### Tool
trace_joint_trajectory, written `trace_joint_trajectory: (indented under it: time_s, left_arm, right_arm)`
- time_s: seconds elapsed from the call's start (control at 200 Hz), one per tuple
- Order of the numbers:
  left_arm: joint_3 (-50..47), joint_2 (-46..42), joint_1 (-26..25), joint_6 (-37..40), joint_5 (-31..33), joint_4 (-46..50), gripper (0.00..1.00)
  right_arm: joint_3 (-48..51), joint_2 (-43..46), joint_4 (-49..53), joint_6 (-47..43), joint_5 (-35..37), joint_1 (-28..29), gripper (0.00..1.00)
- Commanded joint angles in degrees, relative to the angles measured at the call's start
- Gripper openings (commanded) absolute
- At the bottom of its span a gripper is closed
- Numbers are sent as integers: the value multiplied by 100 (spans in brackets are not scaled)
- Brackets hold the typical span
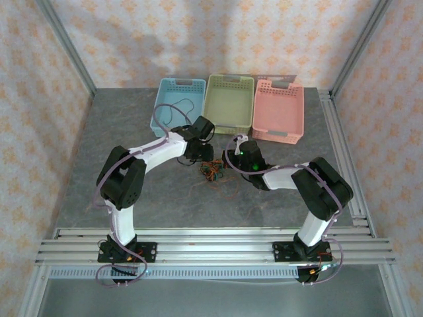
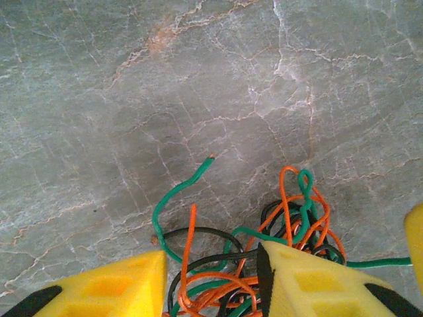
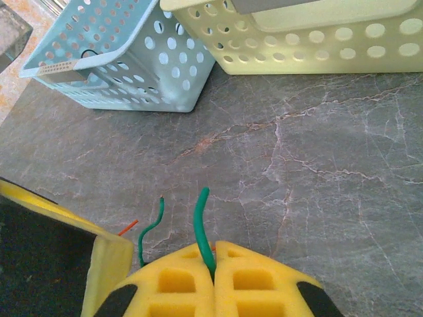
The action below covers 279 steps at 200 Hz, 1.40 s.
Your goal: Untangle the cables
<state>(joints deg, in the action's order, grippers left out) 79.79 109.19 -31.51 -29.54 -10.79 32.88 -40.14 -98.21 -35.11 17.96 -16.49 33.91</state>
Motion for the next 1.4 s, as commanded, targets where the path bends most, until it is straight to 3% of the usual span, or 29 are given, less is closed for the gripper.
trace_joint_trajectory:
  time_s: [0.0,0.37,0.901,1.181,1.391]
  left_arm:
    - [-60,-18,38,-26,-179,-125,44]
    - [-370,59,101,-74,-426,-426,39]
    - [-521,-387,140,-158,-350,-734,24]
    - [-567,-332,145,-193,-290,-821,7]
    - [-555,-460,144,-140,11,-660,5]
  right_arm:
    - [-130,-93,102,20,96,-30,0]
    - [-156,-97,157,24,93,-34,0]
    - [-170,-104,171,19,85,-34,0]
    - [-178,-104,190,21,85,-31,0]
    - [-170,-69,224,0,158,-26,0]
